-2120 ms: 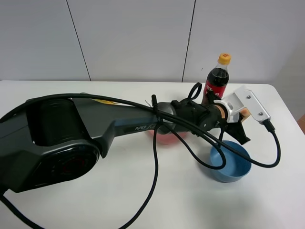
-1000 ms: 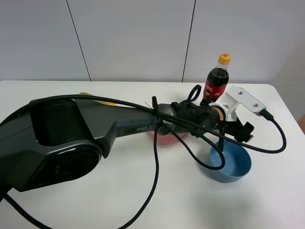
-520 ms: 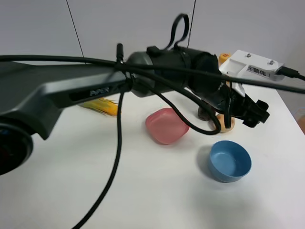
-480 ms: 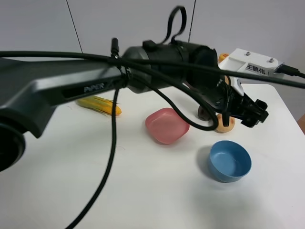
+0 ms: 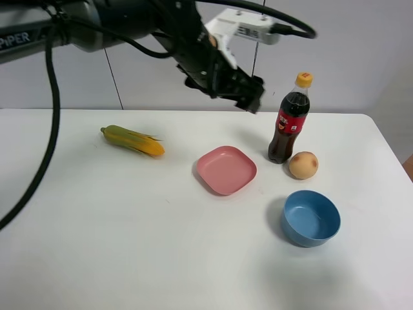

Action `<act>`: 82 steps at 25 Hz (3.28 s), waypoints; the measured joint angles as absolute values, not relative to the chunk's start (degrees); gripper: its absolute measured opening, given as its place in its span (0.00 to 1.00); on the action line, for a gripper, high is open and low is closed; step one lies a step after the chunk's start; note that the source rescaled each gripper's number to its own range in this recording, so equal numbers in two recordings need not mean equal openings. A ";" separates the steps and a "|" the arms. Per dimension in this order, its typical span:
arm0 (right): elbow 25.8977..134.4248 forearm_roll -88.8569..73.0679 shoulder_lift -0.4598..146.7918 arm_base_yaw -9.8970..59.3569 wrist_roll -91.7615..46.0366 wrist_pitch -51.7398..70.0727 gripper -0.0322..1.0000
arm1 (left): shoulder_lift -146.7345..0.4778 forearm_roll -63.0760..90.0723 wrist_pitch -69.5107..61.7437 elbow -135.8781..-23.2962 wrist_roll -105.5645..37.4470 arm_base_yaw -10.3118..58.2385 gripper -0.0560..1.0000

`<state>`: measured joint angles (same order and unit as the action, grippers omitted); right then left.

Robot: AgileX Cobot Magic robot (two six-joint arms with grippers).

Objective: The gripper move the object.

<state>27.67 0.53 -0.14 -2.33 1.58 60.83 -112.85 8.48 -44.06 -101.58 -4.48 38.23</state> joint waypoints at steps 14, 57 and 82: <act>27.67 0.53 -0.14 -2.33 1.58 60.83 1.00 | -78.21 1.08 -39.46 -69.91 -8.96 5.45 0.96; 27.67 0.53 -0.14 -2.33 1.58 60.83 1.00 | 0.22 9.51 -51.56 -29.43 -7.55 -13.17 1.00; 27.67 0.53 -0.14 -2.33 1.58 60.83 1.00 | 0.27 4.65 -60.72 -29.25 -9.72 -12.96 1.00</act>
<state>27.67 0.53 -0.14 -2.33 1.58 60.83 0.27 4.65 -60.72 -29.25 -9.72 -12.96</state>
